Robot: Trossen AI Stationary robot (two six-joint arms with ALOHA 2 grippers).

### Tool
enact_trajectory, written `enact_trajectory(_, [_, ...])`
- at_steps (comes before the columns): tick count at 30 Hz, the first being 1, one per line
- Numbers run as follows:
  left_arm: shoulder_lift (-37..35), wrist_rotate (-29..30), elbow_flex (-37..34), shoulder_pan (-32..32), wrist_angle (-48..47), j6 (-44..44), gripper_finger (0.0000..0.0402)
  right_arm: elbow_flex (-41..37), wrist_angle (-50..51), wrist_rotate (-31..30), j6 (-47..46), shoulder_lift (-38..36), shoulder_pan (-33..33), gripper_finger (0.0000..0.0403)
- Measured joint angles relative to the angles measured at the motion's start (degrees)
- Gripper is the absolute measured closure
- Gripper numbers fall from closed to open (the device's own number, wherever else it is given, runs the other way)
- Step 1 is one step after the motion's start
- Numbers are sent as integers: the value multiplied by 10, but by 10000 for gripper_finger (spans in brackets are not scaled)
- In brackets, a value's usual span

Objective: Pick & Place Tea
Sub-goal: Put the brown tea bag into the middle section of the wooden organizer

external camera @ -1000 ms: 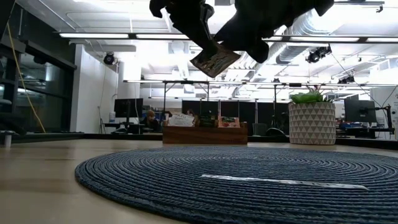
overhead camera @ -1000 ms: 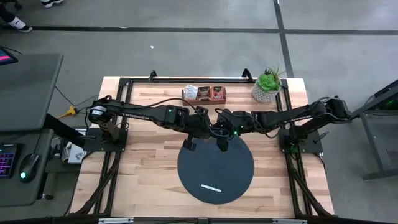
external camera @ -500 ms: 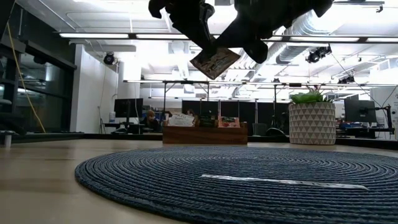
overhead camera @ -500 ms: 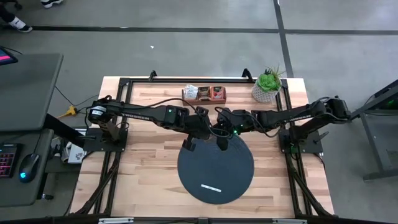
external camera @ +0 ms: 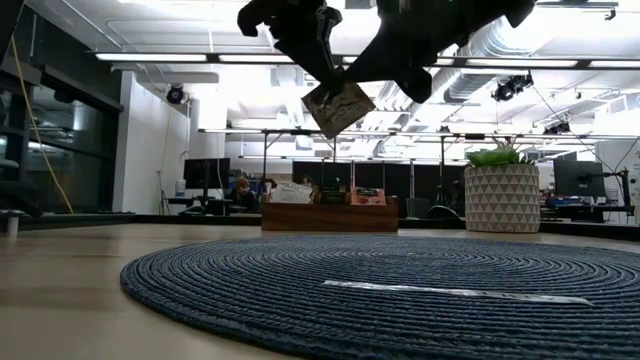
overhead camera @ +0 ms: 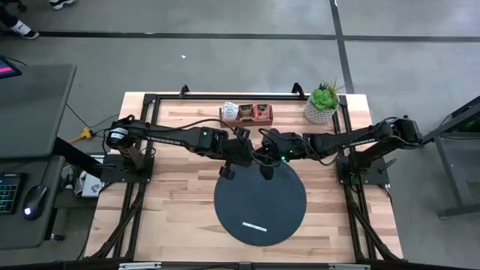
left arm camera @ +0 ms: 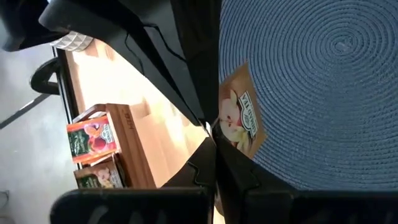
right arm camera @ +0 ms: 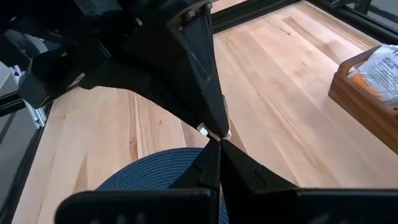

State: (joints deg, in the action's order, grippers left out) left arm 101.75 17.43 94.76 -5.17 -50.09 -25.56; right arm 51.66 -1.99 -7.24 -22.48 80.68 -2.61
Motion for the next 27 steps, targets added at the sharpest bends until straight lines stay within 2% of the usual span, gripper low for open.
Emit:
enact_trajectory(7, [1, 4, -2, 0, -10, -2, 393, 0, 28, -17, -6, 0, 1, 403])
enact_trajectory(10, [0, 2, -2, 0, -5, -1, 362, 0, 28, -17, -6, 0, 1, 403])
enact_trajectory(15, [0, -5, -2, 0, -8, -2, 289, 0, 27, -34, -15, 0, 1, 403])
enact_trajectory(17, [0, -9, -2, 0, -14, -1, 274, 0, 30, -34, -13, 0, 1, 403])
enact_trajectory(20, [0, -10, -2, 0, -21, -1, 284, 0, 38, -34, -15, 0, 1, 403])
enact_trajectory(27, [0, -11, -2, 5, -41, 2, 348, 0, 75, -16, -17, 35, 3, 403])
